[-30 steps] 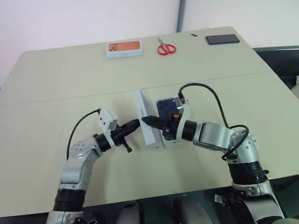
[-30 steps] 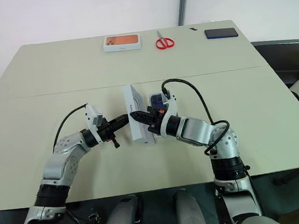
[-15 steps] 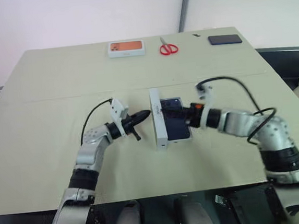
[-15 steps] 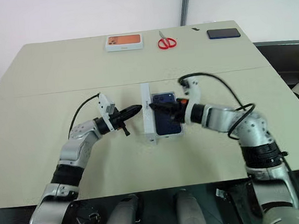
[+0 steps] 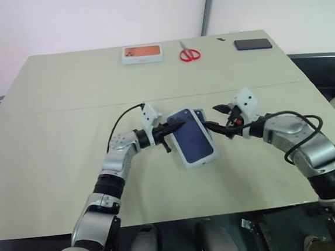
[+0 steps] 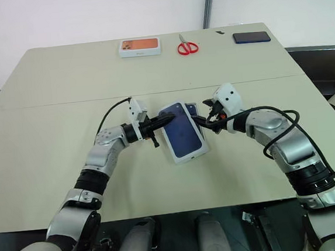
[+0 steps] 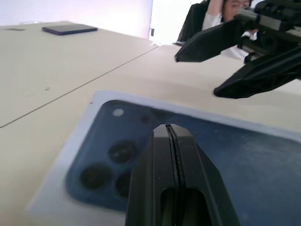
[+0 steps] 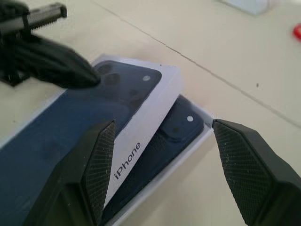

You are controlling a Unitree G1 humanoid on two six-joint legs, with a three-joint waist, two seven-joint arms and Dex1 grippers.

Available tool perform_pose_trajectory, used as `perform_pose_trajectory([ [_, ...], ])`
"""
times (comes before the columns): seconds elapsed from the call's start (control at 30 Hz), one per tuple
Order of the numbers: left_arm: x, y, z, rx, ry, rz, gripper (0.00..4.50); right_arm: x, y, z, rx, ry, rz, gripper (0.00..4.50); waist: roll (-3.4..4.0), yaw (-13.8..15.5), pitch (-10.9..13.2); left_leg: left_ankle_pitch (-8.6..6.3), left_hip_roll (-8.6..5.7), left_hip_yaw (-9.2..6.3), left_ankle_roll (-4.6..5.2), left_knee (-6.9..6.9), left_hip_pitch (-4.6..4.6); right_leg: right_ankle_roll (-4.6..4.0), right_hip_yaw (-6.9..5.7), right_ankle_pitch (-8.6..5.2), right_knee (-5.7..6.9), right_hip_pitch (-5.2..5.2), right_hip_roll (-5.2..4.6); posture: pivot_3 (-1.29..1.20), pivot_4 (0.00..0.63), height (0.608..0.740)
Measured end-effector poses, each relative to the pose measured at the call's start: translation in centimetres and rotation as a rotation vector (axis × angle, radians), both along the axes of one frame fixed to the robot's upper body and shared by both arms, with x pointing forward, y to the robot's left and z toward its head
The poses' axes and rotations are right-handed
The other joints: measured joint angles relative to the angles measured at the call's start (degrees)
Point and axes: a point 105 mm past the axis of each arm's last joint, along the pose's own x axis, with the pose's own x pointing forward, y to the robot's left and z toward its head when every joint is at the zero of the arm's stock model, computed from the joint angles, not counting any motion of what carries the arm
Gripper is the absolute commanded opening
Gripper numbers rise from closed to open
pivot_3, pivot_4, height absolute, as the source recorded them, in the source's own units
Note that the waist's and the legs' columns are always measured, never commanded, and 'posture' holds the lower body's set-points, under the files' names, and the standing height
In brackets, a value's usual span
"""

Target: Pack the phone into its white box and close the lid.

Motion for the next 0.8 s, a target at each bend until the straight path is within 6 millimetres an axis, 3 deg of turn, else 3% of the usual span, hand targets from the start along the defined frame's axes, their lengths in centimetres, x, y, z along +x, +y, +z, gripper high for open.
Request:
perform_pose_trajectory([
  [0.17,-1.0,3.0,-0.9,0.051,0.04,0.039,0.0,0.4,-0.6,-0.4,-0.055,-0.025,-0.008,0.03,0.0,0.32,0.0,0.0,-0.01,-0.03,-0.01,0.0,0.0,0.0,0.0,0.0,-0.02,0.02,-0.06,0.0,0.15,0.74],
  [0.33,-1.7,3.7,-2.1,0.079,0.151,0.042,0.0,0.1,-0.4,-0.8,-0.133,-0.079,0.039,0.03,0.0,0.54,0.0,0.0,-0.02,-0.05,-0.01,0.04,0.0,0.0,-0.03,0.0,-0.02,0.07,-0.06,0.0,0.15,0.74],
  [0.53,-2.0,1.7,-3.0,0.087,0.229,-0.008,0.0,0.2,-0.6,-2.0,-0.171,-0.062,0.047,0.03,0.0,0.43,0.0,0.0,-0.03,-0.05,-0.01,0.04,0.0,0.0,-0.03,0.0,-0.01,0.07,-0.05,0.0,0.15,0.74],
  [0.8,-1.7,0.6,-3.1,0.099,0.24,-0.028,0.0,0.0,-0.3,-2.5,-0.194,-0.052,0.067,0.03,0.0,0.36,0.0,0.01,-0.03,-0.04,-0.02,0.03,0.02,-0.01,-0.03,0.0,0.0,0.07,-0.05,0.0,0.15,0.74],
])
